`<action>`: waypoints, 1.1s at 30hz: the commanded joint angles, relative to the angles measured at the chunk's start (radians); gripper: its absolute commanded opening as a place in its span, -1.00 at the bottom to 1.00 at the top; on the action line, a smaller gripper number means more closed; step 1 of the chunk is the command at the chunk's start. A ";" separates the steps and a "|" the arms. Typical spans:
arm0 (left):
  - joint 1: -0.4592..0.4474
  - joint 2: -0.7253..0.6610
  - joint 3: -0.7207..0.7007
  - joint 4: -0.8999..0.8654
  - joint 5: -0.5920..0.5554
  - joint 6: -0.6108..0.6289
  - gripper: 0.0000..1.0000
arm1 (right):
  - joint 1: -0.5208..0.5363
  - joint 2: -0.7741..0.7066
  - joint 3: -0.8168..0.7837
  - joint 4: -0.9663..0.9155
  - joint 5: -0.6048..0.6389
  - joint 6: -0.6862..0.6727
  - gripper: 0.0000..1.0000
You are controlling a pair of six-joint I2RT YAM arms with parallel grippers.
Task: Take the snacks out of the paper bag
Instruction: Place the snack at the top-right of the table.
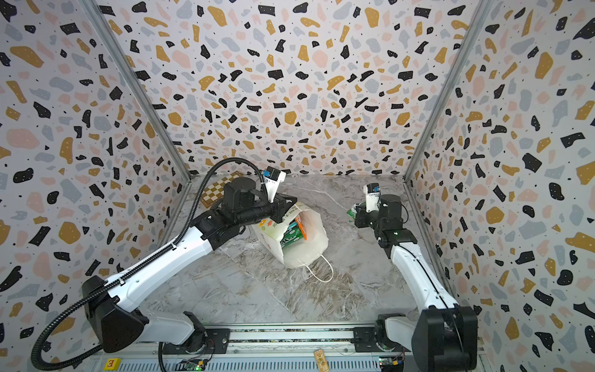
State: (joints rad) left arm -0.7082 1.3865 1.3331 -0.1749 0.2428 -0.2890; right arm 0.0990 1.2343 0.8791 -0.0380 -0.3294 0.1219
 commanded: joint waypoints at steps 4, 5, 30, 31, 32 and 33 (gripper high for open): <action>-0.004 -0.043 -0.019 0.005 0.000 0.028 -1.00 | -0.003 0.156 0.094 0.206 -0.195 -0.001 -1.00; -0.004 -0.045 -0.021 0.003 -0.002 0.028 -1.00 | -0.003 0.184 0.109 0.218 -0.208 -0.003 -1.00; -0.004 -0.063 -0.035 -0.004 -0.017 0.030 -1.00 | -0.099 0.685 0.407 -0.037 -0.239 -0.218 -1.00; -0.004 -0.063 -0.034 -0.006 -0.018 0.029 -1.00 | -0.102 0.683 0.398 -0.038 -0.213 -0.223 -1.00; -0.004 -0.063 -0.034 -0.006 -0.016 0.028 -1.00 | -0.104 0.681 0.391 -0.037 -0.189 -0.224 -1.00; -0.004 -0.064 -0.033 -0.006 -0.015 0.028 -1.00 | -0.108 0.683 0.386 -0.041 -0.170 -0.226 -1.00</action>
State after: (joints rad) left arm -0.7082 1.3415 1.3022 -0.2184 0.2268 -0.2726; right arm -0.0032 1.9457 1.2816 -0.0151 -0.5972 -0.0620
